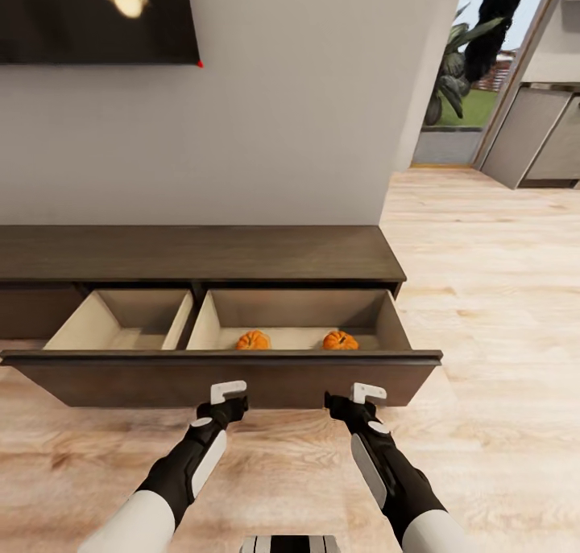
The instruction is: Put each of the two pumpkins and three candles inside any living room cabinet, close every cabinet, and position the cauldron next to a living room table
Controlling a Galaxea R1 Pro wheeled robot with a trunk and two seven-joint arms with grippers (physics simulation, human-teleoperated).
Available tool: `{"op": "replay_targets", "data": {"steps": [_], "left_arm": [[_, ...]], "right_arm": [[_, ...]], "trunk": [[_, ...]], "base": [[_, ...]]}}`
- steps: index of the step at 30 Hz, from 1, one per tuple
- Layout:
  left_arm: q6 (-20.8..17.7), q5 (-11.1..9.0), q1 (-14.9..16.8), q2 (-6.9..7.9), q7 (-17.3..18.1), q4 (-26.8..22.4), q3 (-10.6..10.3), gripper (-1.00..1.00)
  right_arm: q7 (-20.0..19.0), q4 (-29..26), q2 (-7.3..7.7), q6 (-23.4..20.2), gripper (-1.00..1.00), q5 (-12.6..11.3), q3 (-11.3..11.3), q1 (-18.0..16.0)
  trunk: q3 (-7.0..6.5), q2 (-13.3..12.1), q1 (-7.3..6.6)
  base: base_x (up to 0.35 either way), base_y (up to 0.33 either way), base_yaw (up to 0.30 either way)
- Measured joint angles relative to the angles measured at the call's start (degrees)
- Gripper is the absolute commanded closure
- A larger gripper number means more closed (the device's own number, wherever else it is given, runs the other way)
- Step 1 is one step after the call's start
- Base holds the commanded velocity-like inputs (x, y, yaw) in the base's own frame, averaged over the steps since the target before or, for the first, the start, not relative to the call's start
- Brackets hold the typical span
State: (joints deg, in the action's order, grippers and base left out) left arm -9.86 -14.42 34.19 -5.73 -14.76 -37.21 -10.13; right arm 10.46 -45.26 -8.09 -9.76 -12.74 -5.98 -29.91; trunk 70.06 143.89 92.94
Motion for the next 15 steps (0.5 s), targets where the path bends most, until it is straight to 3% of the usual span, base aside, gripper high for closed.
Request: {"op": "replay_targets", "data": {"steps": [10,15], "left_arm": [[0.2,0.0,0.0,0.02,0.0,0.1,-0.4,-1.00],[0.1,-0.1,-0.1,0.02,0.0,0.1,-0.5,-1.00]], "right_arm": [[0.0,0.0,0.00,0.2,-1.00,0.0,0.0,0.0],[0.0,0.0,0.00,0.2,-1.00,0.0,0.0,0.0]], "trunk": [[0.00,0.0,0.00],[0.01,0.0,0.00]], "base": [[0.081,0.000,0.000],[0.236,0.000,0.000]]}}
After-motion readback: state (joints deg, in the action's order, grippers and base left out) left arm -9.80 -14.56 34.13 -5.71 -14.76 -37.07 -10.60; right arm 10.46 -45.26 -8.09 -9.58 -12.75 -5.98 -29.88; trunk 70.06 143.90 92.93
